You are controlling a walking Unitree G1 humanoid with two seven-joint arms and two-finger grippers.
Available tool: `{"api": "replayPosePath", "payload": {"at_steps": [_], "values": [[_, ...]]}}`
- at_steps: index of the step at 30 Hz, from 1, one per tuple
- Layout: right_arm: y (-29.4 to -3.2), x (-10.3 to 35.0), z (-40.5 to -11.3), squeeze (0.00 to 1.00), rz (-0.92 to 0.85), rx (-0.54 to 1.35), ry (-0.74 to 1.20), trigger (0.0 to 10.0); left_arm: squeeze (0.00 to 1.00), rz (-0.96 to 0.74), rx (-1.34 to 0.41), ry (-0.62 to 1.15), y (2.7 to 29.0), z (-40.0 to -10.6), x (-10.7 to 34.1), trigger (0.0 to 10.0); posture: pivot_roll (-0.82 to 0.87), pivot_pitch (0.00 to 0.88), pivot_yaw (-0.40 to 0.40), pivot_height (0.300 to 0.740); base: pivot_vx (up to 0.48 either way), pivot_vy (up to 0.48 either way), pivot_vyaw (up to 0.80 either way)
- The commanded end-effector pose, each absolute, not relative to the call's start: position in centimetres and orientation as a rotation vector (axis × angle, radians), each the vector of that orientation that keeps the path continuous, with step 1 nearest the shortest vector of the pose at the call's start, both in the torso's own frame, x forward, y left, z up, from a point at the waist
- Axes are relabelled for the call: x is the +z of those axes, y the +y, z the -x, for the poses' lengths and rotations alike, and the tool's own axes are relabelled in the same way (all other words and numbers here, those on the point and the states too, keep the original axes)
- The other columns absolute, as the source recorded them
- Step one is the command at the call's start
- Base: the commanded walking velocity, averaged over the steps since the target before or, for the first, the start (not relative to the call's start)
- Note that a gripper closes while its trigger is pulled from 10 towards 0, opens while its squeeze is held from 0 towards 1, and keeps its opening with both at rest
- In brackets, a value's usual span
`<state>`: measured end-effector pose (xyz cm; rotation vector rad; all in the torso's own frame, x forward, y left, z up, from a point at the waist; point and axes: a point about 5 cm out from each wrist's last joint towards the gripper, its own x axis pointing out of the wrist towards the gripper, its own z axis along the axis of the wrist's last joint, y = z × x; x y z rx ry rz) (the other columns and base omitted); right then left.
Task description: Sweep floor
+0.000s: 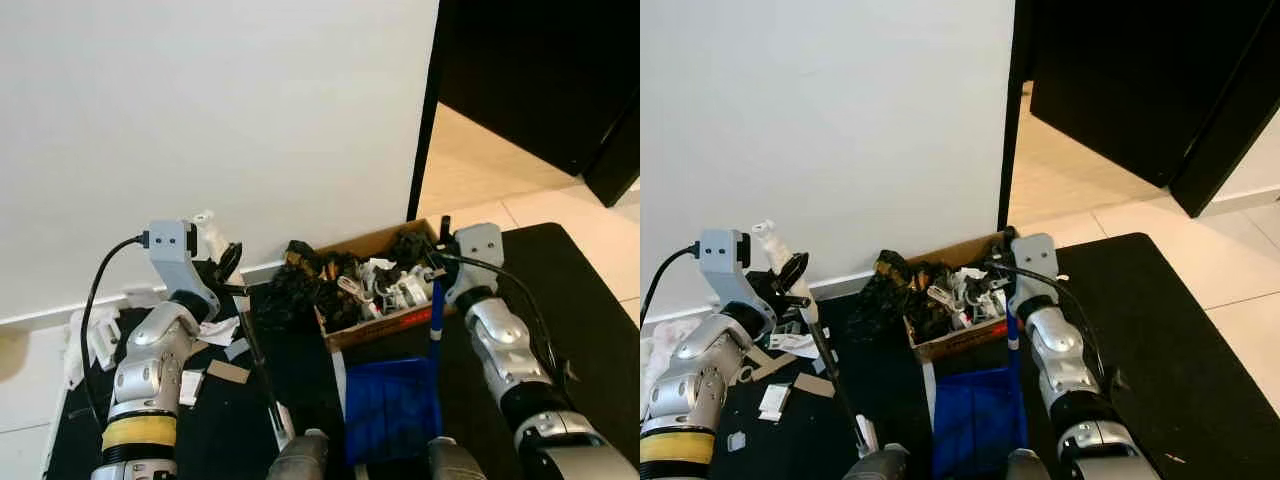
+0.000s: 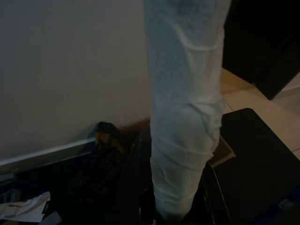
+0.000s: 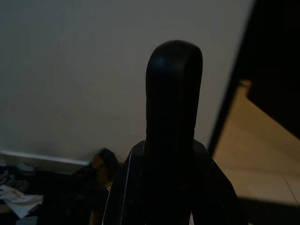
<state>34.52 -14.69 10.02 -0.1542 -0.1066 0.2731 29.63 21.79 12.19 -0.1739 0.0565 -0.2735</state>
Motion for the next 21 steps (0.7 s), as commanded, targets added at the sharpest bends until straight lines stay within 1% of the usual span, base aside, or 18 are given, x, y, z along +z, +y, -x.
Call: {"api": "replayPosePath", "payload": {"at_steps": [1,5,9,13,17,18,19,21], "values": [[-13.6,11.0,-35.1,0.0,0.185,0.332,-0.156,10.0,0.0,0.155,-0.262,0.056,22.4,-29.2,12.4,10.0,0.28,0.131,0.119,0.74,0.0,0.0,0.0],[-13.3,11.6,-35.5,0.0,0.199,0.351,-0.163,10.0,0.0,0.148,-0.253,0.051,22.6,-28.9,12.5,10.0,0.29,0.136,0.114,0.74,0.0,0.0,0.0],[-12.9,11.9,-36.1,0.0,0.218,0.367,-0.149,10.0,0.0,0.143,-0.228,0.047,23.3,-28.0,12.7,10.0,0.33,0.162,0.105,0.74,0.0,0.0,0.0],[-13.1,10.8,-35.8,0.0,0.22,0.36,-0.094,10.0,0.0,0.147,-0.221,0.05,23.5,-27.2,12.8,10.0,0.35,0.181,0.105,0.74,0.0,0.0,0.0],[-13.8,9.1,-35.2,0.0,0.18,0.336,-0.016,10.0,0.0,0.152,-0.222,0.053,23.4,-26.9,12.6,10.0,0.35,0.185,0.106,0.74,0.0,0.0,0.0],[-14.0,8.9,-35.0,0.04,0.181,0.338,-0.006,10.0,0.0,0.155,-0.222,0.053,23.3,-26.9,12.6,10.0,0.34,0.191,0.109,0.74,0.0,0.0,0.0],[-14.2,8.6,-34.9,0.75,0.176,0.336,0.002,10.0,0.0,0.158,-0.226,0.054,23.2,-27.0,12.6,10.0,0.33,0.19,0.111,0.74,0.0,0.0,0.0],[-14.3,8.4,-34.7,0.75,0.174,0.334,0.006,10.0,0.0,0.161,-0.229,0.055,23.1,-27.0,12.5,10.0,0.33,0.189,0.112,0.74,0.0,0.0,0.0]]}}
